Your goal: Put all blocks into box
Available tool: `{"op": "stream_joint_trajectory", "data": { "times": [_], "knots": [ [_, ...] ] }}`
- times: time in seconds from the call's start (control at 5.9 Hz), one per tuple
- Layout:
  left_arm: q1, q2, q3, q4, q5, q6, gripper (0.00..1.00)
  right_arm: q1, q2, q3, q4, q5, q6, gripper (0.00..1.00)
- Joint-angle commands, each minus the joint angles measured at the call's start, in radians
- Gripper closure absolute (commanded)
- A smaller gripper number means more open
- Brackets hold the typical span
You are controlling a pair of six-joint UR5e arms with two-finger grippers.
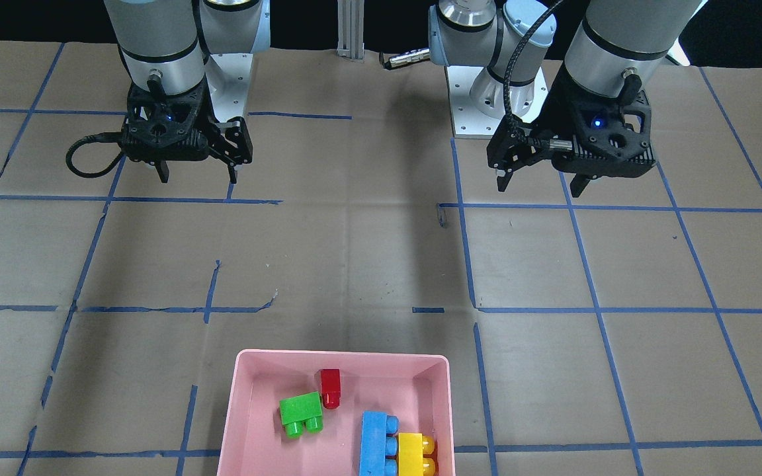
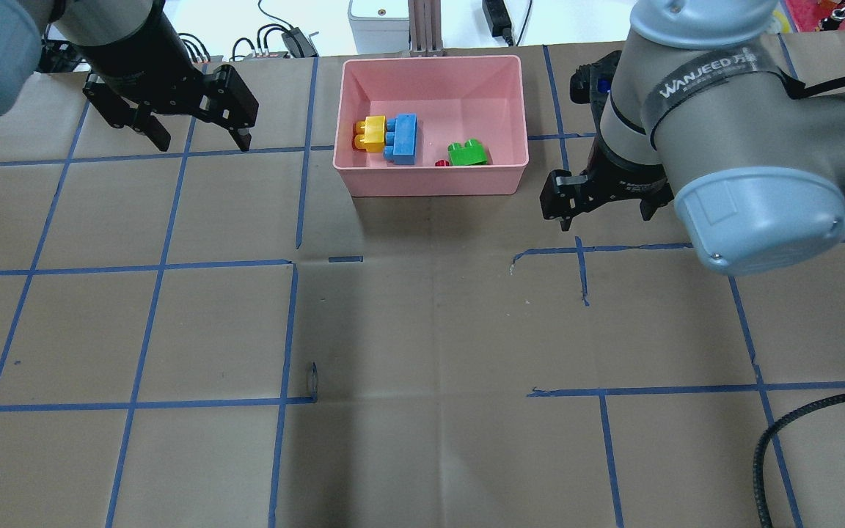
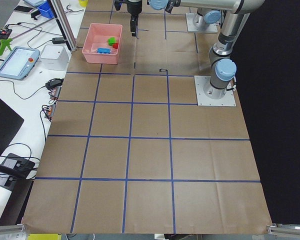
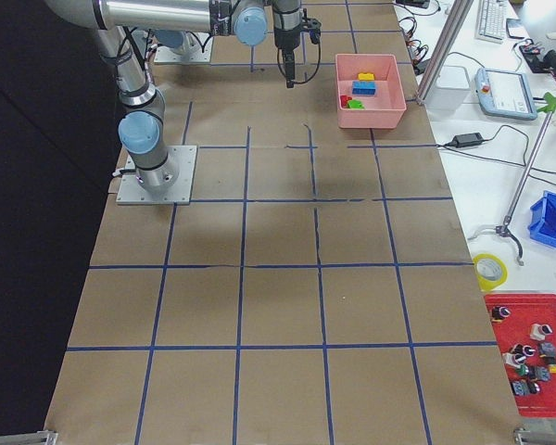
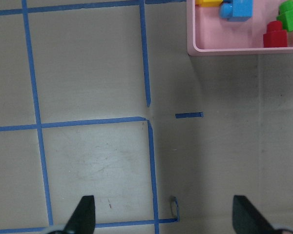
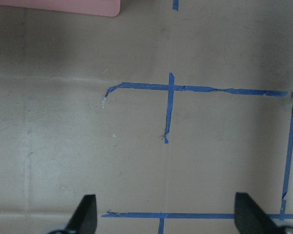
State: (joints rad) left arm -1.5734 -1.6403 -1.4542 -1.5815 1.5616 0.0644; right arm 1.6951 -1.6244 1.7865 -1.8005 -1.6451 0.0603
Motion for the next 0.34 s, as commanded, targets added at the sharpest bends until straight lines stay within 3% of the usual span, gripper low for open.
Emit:
{"op": "stream_joint_trajectory", "data": {
  "times": [0.0, 0.17],
  "knots": [
    [0.001, -0.001, 0.0, 0.001, 0.0, 0.0, 0.02, 0.0, 0.0, -0.001, 0.0, 0.004, 0.001, 0.0],
    [0.001, 0.0, 0.0, 0.0, 0.0, 0.0, 0.02, -0.003, -0.003, -0.001, 0.001, 0.004, 0.0, 0.0]
  ]
}}
